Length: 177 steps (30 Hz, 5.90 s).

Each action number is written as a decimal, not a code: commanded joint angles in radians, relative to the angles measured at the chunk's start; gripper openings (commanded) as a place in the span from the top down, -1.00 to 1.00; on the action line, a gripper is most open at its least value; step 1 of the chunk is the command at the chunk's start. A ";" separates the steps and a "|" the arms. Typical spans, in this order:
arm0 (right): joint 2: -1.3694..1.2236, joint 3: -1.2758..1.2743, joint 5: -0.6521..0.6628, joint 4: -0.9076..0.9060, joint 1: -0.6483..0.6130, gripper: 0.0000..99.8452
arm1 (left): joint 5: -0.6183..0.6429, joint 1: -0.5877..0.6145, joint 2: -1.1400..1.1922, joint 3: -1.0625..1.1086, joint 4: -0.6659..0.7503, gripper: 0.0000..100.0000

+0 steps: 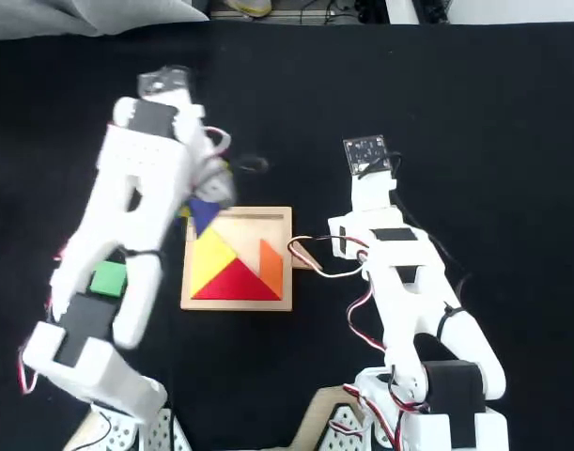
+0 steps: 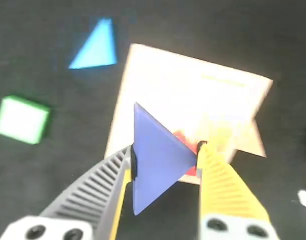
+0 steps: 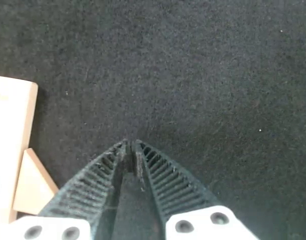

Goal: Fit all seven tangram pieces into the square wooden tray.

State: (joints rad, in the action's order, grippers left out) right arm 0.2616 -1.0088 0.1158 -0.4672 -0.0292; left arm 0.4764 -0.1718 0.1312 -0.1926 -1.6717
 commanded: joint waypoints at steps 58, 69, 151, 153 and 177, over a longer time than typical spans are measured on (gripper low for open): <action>0.062 0.042 0.000 -0.002 0.167 0.97 | 0.626 -0.229 0.238 0.041 0.588 0.37; 0.062 0.042 0.000 -0.002 0.169 0.97 | 0.554 -0.243 0.436 -0.059 0.674 0.38; 0.062 0.076 -0.028 -0.043 0.227 0.97 | 0.554 -0.292 0.502 -0.232 0.244 0.37; 0.062 0.076 -0.028 -0.043 0.227 0.97 | 0.554 -0.292 0.503 -0.263 0.215 0.37; 0.093 0.104 0.199 -0.229 0.048 0.97 | 0.091 0.194 -0.325 0.056 -0.086 0.38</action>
State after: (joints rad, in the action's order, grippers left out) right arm 0.2616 -0.9858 0.2524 -0.5715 0.1320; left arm 0.6375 -0.0905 0.1082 -0.2908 -1.7499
